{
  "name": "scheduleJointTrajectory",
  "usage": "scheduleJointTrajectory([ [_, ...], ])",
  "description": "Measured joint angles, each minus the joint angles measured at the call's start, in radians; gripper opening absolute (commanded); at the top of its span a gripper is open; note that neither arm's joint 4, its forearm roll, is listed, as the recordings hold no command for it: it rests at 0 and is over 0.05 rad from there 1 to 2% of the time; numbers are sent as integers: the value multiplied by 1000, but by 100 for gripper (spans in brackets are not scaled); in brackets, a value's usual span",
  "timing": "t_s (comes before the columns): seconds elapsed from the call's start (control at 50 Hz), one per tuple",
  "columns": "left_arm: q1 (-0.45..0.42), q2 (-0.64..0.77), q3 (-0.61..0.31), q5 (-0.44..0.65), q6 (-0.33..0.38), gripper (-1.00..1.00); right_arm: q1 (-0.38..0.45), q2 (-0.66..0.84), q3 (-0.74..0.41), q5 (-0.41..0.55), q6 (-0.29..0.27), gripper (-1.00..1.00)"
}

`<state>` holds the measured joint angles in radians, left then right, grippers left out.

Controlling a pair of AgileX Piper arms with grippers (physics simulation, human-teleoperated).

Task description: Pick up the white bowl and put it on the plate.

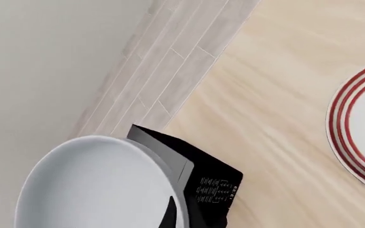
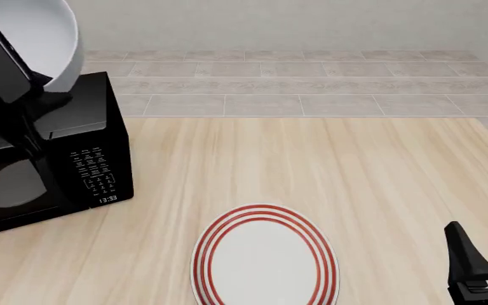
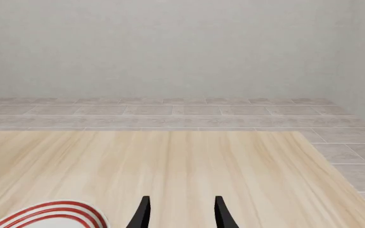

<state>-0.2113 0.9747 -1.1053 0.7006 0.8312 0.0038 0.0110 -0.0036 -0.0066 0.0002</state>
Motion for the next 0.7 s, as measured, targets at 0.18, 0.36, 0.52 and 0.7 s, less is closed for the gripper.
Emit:
scheduleJointTrajectory([
  [0.18, -84, 15, 0, -8, -25, -100, 0, 0, 0, 0, 0, 100],
  [0.36, -166, 28, -15, -2, -53, -100, 0, 0, 0, 0, 0, 100],
  [0.52, -232, 42, -24, -3, -74, -100, 0, 0, 0, 0, 0, 100],
  [0.7, -316, 60, -33, -1, -107, -100, 0, 0, 0, 0, 0, 100],
])
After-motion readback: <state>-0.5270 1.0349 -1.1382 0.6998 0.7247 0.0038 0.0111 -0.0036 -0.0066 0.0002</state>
